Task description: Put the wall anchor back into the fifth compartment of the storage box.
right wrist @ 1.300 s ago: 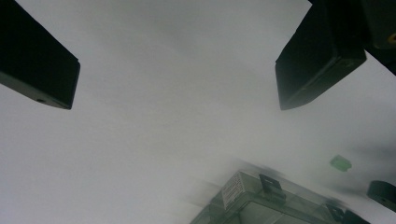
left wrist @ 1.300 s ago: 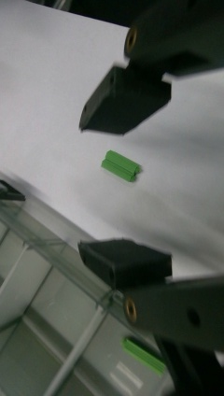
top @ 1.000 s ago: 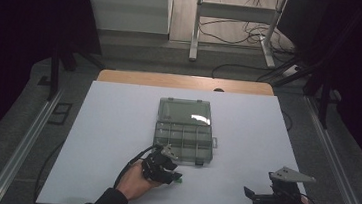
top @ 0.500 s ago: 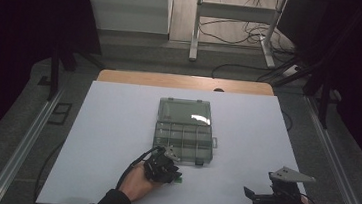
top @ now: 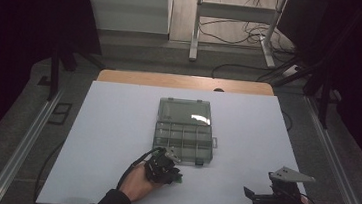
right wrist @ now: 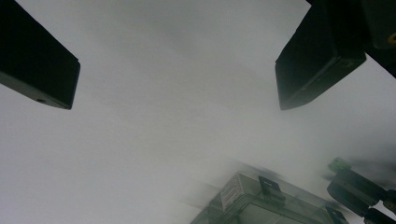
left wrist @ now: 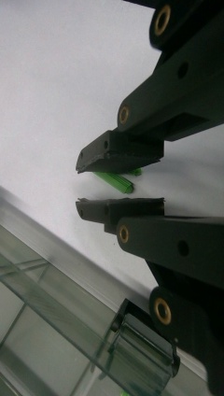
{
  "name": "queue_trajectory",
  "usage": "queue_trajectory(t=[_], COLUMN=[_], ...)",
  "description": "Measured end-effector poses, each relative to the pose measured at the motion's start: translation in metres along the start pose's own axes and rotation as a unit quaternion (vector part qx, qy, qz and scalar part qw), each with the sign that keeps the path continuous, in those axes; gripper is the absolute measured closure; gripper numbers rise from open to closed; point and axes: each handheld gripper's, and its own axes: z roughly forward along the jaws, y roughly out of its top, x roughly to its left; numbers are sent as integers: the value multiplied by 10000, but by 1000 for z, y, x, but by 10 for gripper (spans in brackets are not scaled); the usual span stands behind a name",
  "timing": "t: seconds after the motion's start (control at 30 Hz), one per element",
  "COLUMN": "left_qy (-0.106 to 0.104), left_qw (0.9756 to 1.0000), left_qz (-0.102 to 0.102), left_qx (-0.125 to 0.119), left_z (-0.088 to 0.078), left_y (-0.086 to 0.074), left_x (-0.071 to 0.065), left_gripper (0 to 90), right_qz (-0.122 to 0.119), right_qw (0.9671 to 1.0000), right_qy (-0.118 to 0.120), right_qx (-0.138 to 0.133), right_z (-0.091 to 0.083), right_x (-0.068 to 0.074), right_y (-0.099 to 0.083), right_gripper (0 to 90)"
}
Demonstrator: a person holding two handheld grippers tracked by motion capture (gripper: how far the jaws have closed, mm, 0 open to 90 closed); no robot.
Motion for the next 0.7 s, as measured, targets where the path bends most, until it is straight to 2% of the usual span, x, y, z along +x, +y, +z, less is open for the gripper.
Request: queue_trajectory(t=[0.07, 0.13, 0.33, 0.7], left_qy=[20, 135, 202, 220], left_qw=[10000, 9999, 9998, 9997], left_qz=[14, 45, 44, 11], left_qx=[6, 41, 19, 40], left_z=[1, 2, 3, 1], left_y=[0, 0, -1, 1], left_x=[-1, -1, -1, -2], left_gripper=[772, 782, 823, 846], right_qz=[-1, -3, -4, -5], right_qw=[10000, 10000, 10000, 10000], right_qy=[1, 3, 5, 5], right_qx=[2, 4, 5, 2], right_z=[0, 0, 0, 0], right_x=[0, 0, 0, 0], right_y=[0, 0, 0, 0], right_gripper=[4, 4, 4, 5])
